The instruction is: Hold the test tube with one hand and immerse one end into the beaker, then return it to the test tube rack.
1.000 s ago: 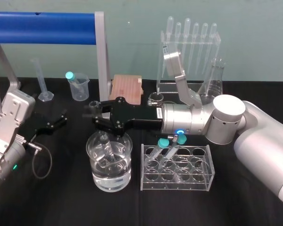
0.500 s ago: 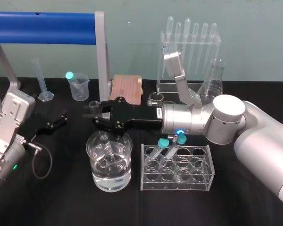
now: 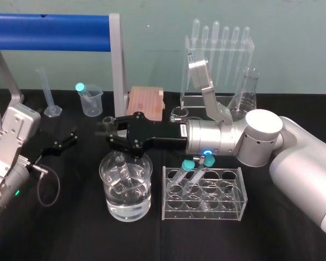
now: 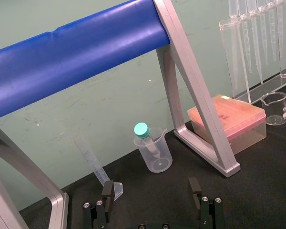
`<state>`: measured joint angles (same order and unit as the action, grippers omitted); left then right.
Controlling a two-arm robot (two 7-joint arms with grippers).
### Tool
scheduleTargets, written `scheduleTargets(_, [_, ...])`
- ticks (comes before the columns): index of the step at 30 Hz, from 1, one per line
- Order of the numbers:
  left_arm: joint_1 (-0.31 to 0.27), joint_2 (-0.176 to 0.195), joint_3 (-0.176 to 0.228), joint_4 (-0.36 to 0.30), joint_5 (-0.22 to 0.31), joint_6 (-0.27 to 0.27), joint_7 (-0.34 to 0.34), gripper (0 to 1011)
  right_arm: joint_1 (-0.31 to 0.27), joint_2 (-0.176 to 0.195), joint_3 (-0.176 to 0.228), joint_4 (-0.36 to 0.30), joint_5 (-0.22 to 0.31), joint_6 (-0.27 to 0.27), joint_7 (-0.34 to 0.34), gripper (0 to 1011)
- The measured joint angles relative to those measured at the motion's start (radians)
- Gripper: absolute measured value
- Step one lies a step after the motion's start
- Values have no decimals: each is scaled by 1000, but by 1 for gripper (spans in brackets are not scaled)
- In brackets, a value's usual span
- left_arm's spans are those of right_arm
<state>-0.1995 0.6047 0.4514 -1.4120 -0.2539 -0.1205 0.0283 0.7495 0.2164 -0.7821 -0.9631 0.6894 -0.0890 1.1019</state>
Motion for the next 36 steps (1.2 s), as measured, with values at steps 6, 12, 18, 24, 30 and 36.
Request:
scheduleTargets(6, [0,0,0,0,0,0,0,1000,0,0,0,0,0,0,0,225])
scheduleTargets(12, [0,0,0,0,0,0,0,1000,0,0,0,0,0,0,0,225])
scheduleTargets(18, [0,0,0,0,0,0,0,1000,0,0,0,0,0,0,0,225])
scheduleTargets(24, [0,0,0,0,0,0,0,1000,0,0,0,0,0,0,0,225])
scheduleTargets(30, [0,0,0,0,0,0,0,1000,0,0,0,0,0,0,0,225])
scheduleTargets(36, [0,0,0,0,0,0,0,1000,0,0,0,0,0,0,0,225])
